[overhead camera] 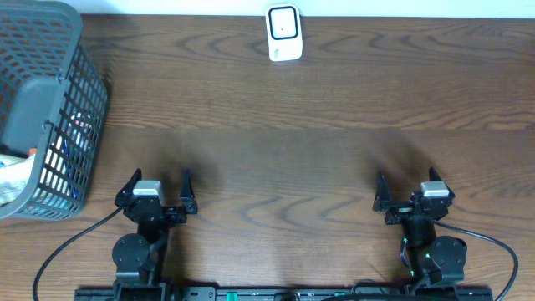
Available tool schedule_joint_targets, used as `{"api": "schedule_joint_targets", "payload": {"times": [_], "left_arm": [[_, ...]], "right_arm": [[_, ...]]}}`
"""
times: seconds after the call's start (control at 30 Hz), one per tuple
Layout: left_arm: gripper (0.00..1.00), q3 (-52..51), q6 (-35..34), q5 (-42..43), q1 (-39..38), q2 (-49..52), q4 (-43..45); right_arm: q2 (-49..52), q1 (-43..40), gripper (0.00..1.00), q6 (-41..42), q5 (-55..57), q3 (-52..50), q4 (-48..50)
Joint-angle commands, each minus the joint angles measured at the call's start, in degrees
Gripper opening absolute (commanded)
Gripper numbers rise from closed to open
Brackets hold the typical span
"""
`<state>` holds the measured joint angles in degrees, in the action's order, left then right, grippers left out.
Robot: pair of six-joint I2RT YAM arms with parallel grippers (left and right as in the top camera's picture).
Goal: Scan the item barcode
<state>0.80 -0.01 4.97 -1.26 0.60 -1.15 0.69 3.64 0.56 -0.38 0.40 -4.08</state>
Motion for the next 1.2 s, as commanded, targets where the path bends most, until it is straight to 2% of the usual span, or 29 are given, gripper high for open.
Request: {"api": "schedule_joint_targets", "payload": {"times": [0.0, 0.9, 1.0, 1.17], "left_arm": [[0.98, -0.6, -0.2, 0.5, -0.2, -0.4, -2.5], [0.97, -0.6, 1.2, -1.3, -0.2, -0.4, -1.2], [0.98, -0.5, -3.3, 5.6, -0.2, -0.4, -1.4], [0.98, -0.5, -3.5, 10.6, -0.2, -0.4, 1.2]], "right_arm": [[-0.3, 0.4, 0.99, -0.6, 0.0, -0.1, -0.3], [-0.3, 0.4, 0.99, -0.6, 0.0, 0.0, -0.3], [-0.3, 0.4, 0.99, -0.6, 0.0, -0.1, -0.3], [-0.3, 0.4, 0.99, -0.6, 0.0, 0.0, -0.3]]}}
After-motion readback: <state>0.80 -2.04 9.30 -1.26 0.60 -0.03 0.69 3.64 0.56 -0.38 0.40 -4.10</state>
